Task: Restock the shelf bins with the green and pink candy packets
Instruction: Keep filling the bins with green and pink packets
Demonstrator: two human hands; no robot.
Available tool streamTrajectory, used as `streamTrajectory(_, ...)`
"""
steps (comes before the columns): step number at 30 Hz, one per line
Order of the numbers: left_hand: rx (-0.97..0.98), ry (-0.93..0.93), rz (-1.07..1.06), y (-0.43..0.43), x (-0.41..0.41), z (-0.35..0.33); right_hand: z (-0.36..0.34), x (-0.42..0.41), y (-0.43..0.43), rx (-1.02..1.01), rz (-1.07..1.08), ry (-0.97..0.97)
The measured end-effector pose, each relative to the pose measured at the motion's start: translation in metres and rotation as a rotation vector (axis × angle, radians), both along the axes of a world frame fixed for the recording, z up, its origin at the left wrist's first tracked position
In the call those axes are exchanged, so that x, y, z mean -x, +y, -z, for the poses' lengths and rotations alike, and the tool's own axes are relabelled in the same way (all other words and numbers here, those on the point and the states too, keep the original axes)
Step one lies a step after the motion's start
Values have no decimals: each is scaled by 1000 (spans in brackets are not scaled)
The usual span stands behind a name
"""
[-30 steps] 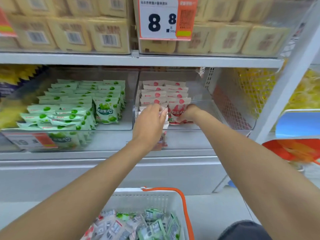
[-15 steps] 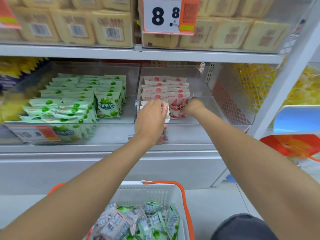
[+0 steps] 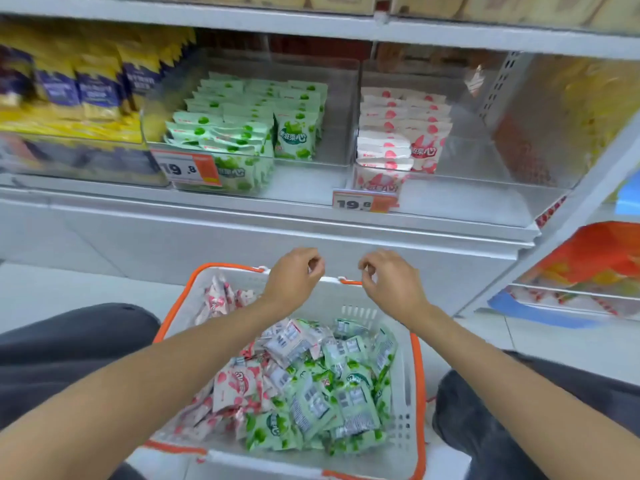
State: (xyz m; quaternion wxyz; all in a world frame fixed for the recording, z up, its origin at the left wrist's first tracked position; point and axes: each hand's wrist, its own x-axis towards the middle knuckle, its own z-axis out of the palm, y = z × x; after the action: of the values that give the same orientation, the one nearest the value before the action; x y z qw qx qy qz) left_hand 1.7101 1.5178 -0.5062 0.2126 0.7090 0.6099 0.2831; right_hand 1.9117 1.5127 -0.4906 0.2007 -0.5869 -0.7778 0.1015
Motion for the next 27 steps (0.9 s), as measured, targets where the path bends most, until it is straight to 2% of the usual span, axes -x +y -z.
streamTrajectory(4, 255, 206, 42, -43, 58, 42, 67, 30, -34, 542, -190, -219)
streamTrajectory(6, 249, 258, -3, -56, 82, 53, 80, 44, -41, 656, -273, -314)
streamTrajectory(11, 39, 432, -340, -69, 128, 68, 88, 65, -44, 672, -332, -405)
streamTrajectory(13, 171, 510, -409, -71, 141, 74, 88, 70, -42, 670, -342, -403)
streamTrajectory(15, 344, 470, -404, -73, 147, 77, 86, 74, -40, 667, -337, -381)
streamTrajectory(16, 385, 453, -368, -75, 146, 79, 85, 76, -40, 667, -334, -371)
streamTrajectory(18, 331, 457, -290, -76, 135, 80, 84, 79, -39, 678, -322, -338)
streamTrajectory(20, 250, 264, -278, -76, 116, 75, 83, 82, -39, 691, -295, -236)
streamTrajectory(22, 283, -83, -324, -73, 93, 65, 78, 86, -41, 709, -280, -53)
streamTrajectory(25, 504, -741, -542, -65, 63, 48, 68, 94, -46, 788, -261, 232)
streamTrajectory(27, 646, -1101, -560, -63, 51, 37, 70, 96, -45, 736, -210, 379)
